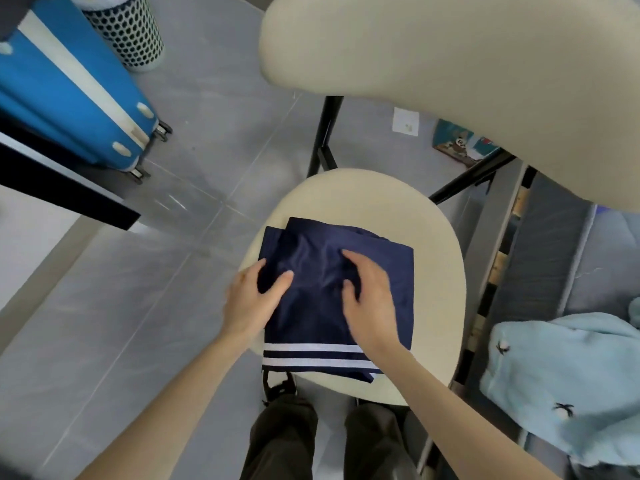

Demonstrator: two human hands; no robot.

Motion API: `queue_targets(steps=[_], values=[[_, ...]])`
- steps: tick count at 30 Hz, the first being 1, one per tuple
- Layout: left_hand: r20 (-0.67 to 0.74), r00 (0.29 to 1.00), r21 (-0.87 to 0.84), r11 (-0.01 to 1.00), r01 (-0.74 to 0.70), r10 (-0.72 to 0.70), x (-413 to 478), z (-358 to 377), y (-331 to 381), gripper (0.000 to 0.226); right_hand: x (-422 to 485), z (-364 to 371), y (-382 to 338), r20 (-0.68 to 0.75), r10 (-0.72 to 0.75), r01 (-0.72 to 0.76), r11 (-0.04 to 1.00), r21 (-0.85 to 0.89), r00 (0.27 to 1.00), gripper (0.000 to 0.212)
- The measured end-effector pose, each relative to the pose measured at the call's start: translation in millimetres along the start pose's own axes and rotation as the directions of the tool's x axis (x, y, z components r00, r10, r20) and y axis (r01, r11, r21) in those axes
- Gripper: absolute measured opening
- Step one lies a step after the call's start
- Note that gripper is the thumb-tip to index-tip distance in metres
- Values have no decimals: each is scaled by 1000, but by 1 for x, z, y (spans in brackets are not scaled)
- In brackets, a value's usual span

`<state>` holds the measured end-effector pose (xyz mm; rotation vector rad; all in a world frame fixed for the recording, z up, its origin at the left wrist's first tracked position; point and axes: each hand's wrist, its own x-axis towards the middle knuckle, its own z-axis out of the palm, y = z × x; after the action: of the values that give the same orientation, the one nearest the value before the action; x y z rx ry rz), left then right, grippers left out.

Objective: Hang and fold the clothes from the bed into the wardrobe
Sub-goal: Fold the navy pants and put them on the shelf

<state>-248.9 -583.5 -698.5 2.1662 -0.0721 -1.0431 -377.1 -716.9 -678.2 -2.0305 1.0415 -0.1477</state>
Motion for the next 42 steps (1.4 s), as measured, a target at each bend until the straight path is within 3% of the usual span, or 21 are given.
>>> queue_targets(steps=[3,5,9,11,15,18,21,27,31,42], values=[[15,1000,182,983,-14,11,-1,16,10,106,-1,-14,25,-86,113,-131,962,-239,990,54],[-10,1000,260,965,2,1,-1,30,12,108,-2,-20,39,-17,281,-280,947,-159,960,61],[-210,972,269,962,-49,108,0,42,8,89,-7,-16,53,29,362,-361,932,-32,932,67],[-188,974,134,985,-104,128,-2,48,8,73,-10,-12,52,-3,342,-342,940,-5,940,67],[-149,988,-27,999,24,-28,6,50,16,55,-7,-12,53,-38,366,-356,921,156,930,75],[-127,989,-14,997,70,-71,19,47,17,53,4,-18,60,2,543,-521,804,288,839,81],[-86,994,15,998,61,-60,24,52,13,55,14,-20,70,65,640,-633,730,260,765,62],[1,1000,-117,993,-16,17,16,60,-2,59,11,-21,75,41,532,-529,826,195,846,55],[-5,1000,-204,979,16,-17,4,57,-9,60,5,-29,64,24,443,-437,873,215,896,56],[-277,956,-484,874,-51,-97,-99,-5,1,58,-19,-69,-27,245,117,-188,939,289,962,37]])
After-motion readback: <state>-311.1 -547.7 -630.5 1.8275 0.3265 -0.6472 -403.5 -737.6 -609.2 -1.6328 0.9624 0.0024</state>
